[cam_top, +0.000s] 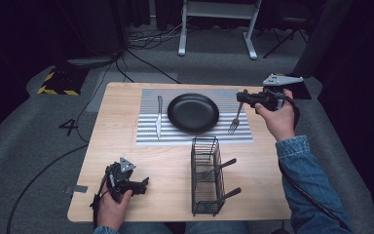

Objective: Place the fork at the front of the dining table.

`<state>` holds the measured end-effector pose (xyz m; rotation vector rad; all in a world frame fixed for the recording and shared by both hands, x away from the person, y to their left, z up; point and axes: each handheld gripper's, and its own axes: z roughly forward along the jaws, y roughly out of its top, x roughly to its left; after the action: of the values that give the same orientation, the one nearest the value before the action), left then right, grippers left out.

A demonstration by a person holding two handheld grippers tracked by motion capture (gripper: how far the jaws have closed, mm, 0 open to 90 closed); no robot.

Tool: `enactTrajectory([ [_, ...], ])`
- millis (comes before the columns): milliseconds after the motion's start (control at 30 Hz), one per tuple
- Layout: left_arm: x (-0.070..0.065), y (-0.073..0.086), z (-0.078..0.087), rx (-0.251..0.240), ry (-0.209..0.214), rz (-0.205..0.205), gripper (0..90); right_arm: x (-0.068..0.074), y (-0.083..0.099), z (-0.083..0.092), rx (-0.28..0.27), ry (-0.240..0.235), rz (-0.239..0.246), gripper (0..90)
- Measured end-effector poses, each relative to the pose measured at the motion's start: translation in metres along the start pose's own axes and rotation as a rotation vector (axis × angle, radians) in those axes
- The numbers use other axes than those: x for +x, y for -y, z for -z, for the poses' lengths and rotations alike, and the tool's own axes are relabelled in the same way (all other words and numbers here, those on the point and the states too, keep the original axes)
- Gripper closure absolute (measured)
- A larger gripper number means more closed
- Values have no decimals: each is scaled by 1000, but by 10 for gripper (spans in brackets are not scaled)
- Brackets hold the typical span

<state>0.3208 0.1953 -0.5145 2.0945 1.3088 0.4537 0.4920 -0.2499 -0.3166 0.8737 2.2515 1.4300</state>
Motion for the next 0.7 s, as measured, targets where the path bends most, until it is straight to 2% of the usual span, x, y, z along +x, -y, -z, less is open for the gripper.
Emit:
enactTrajectory([
  [133, 0, 0, 0, 0, 0, 0, 2, -4, 8, -12, 31, 6, 5, 864],
  [267, 0, 0, 0, 0, 0, 0, 2, -12, 18, -23, 56, 5, -31, 864],
  [400, 0, 0, 0, 0, 0, 0, 2, -16, 26, -33, 75, 3, -46, 863],
  [700, 0, 0, 0, 0, 0, 0, 2, -22, 39, -45, 106, 4, -66, 863],
])
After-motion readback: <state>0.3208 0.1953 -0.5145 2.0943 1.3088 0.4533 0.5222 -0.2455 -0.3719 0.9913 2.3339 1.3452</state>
